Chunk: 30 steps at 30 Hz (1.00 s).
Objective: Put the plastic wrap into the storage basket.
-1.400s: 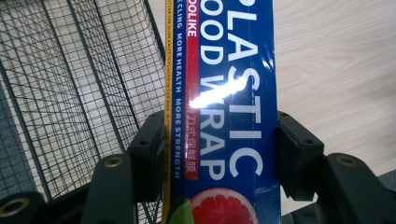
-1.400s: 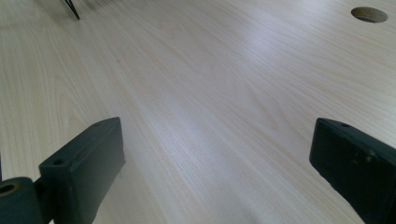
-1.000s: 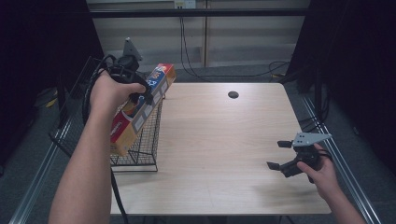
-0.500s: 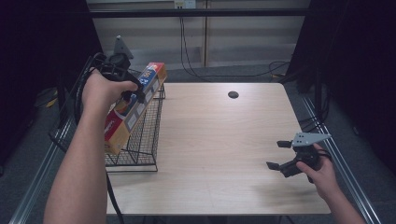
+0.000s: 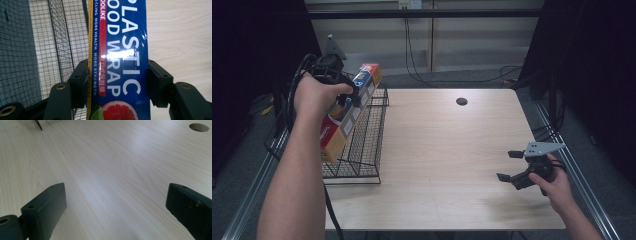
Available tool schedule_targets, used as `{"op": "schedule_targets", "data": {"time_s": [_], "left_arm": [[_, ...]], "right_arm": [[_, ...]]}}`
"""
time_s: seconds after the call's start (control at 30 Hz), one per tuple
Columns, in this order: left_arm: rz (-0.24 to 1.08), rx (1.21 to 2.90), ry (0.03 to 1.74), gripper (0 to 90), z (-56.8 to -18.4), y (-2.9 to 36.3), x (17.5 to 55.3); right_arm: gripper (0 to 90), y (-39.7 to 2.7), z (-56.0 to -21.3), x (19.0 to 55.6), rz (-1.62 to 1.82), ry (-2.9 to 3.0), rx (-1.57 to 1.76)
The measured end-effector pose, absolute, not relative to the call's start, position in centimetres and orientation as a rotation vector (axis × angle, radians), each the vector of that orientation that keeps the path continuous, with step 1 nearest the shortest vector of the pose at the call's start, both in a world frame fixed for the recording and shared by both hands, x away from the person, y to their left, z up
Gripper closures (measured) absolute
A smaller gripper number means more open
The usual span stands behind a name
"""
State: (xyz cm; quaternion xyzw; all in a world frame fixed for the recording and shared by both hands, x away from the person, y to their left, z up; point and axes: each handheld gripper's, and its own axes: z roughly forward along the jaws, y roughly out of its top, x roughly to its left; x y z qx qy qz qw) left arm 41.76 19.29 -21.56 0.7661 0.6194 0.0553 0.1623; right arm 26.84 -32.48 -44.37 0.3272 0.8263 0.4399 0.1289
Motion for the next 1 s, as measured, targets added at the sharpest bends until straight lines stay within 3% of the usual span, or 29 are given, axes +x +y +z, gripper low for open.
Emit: {"op": "schedule_targets", "data": {"time_s": [1.0], "left_arm": [[0.259,1.985,1.990,43.7,-22.6,24.4,41.4]], "right_arm": [[2.7,-32.5,-44.4,26.9,1.292,2.392,0.954]]}}
